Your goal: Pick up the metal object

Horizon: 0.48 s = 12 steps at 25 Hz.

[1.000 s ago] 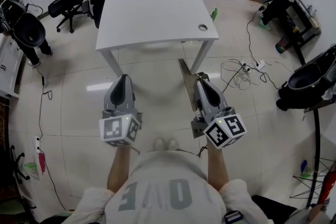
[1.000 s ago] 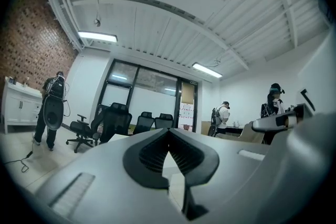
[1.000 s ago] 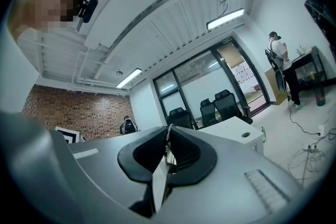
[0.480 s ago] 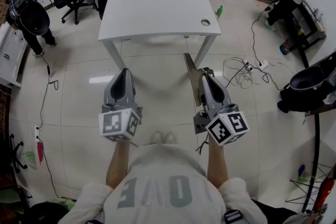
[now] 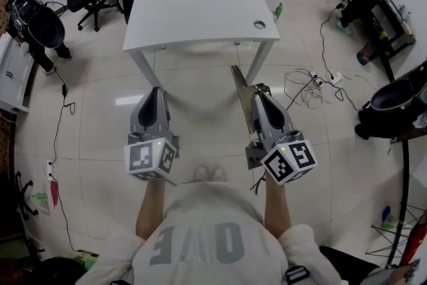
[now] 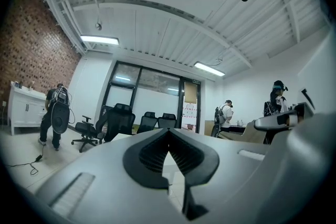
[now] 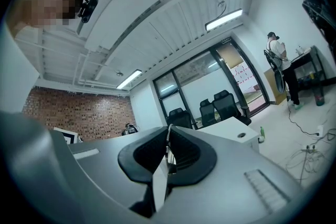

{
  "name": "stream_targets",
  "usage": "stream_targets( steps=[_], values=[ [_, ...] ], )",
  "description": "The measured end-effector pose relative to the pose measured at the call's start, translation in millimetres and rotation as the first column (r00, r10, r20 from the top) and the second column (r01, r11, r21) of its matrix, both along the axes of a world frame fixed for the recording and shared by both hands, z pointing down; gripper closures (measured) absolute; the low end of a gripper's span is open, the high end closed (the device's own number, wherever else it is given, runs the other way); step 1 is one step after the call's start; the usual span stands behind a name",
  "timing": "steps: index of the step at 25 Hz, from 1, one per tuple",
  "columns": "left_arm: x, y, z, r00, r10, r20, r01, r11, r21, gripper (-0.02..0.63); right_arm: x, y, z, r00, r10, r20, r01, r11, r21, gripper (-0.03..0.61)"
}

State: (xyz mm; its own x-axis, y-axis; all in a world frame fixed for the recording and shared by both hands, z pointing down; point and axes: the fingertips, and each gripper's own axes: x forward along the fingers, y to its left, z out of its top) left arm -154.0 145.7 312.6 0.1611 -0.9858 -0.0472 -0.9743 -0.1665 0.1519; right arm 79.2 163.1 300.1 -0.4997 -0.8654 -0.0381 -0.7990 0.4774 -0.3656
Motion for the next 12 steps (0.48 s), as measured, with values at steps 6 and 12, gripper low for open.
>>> stream_targets(
  steps=[6,12],
  values=[
    [-0.6,1.2,2.2,1.0,0.0,0.002,0.0,1.0,-0.005,0.615,-2.8,-1.6,3.3,1.0,-0.004,-0.007,0.004,1.0,-0.008,0.551],
    [2.8,-4.4,-4.8,1.0,0.016,0.0,-0.016,1.0,-0.003,0.615,0.8,-2.3,2.2,1.0,0.013,-0.003,-0.013,1.0,-0.009,0.551]
  ],
)
